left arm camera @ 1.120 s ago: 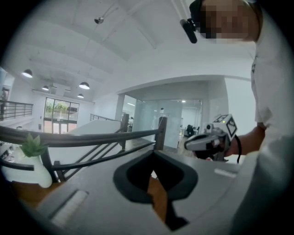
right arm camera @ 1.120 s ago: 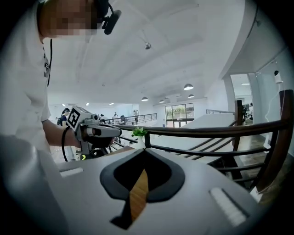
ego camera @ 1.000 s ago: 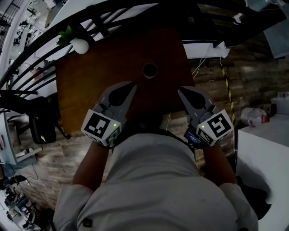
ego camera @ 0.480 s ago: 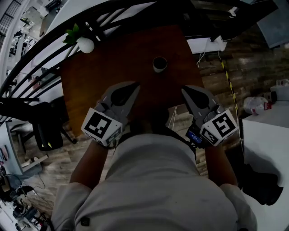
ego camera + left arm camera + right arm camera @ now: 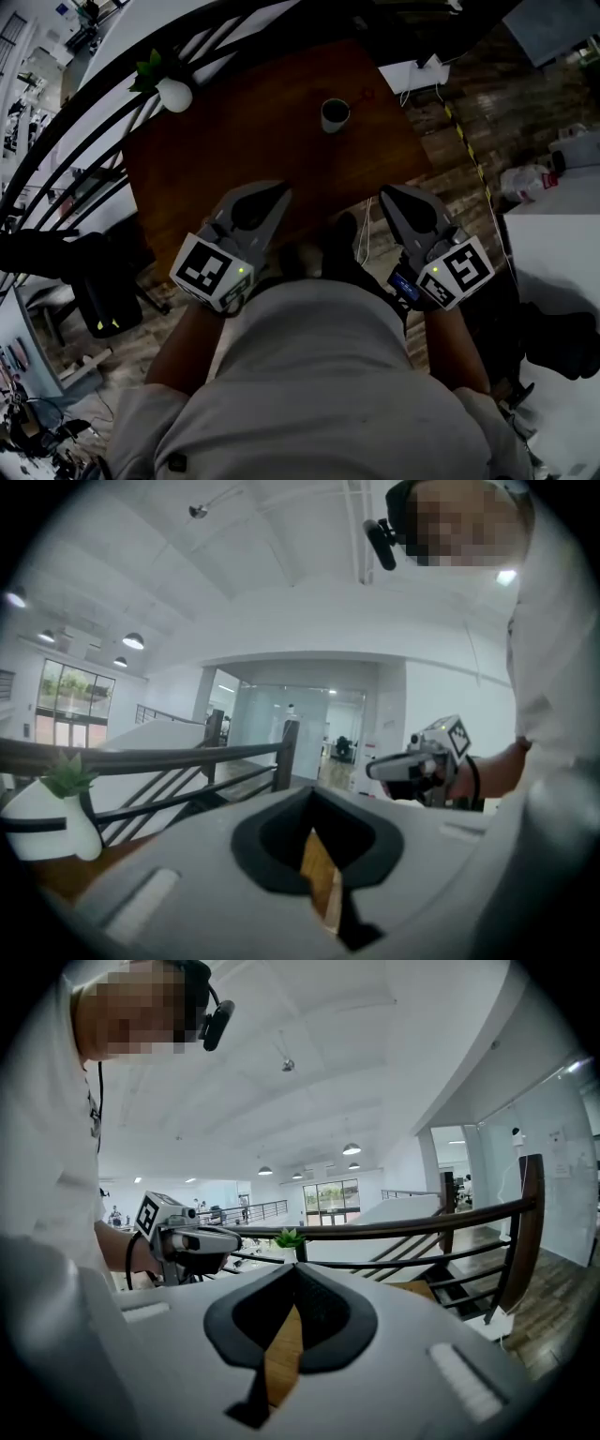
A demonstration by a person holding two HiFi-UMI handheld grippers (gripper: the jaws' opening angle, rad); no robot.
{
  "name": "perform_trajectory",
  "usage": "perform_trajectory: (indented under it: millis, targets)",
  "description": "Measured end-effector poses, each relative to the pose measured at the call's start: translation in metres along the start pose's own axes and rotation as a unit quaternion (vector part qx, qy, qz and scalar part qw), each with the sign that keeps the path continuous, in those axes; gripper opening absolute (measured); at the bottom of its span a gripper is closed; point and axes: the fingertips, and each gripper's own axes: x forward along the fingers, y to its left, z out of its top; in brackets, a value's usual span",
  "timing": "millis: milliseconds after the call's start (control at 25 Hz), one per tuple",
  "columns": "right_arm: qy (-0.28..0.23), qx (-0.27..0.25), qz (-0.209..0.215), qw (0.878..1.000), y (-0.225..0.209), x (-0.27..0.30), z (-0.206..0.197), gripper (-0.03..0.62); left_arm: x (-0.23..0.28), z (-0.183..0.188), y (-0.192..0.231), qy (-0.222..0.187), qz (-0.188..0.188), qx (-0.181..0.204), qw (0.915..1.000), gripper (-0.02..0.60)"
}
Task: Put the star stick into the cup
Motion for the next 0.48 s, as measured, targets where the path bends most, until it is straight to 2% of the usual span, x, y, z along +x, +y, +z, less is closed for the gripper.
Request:
perform_trajectory:
  millis: [240, 480]
  targets:
    - [0.001, 0.0, -0.02, 1.0, 0.014, -0.019, -0.001, 0.008, -0.008, -0.01, -0.018, 0.002, -0.019, -0.011, 0.9998, 0.003]
    - [-0.006, 0.002, -0.012, 1.0, 0.01, -0.037, -0.005, 0.008, -0.005, -0.016, -0.036, 0.006, -0.006, -0.015, 0.9998, 0.003]
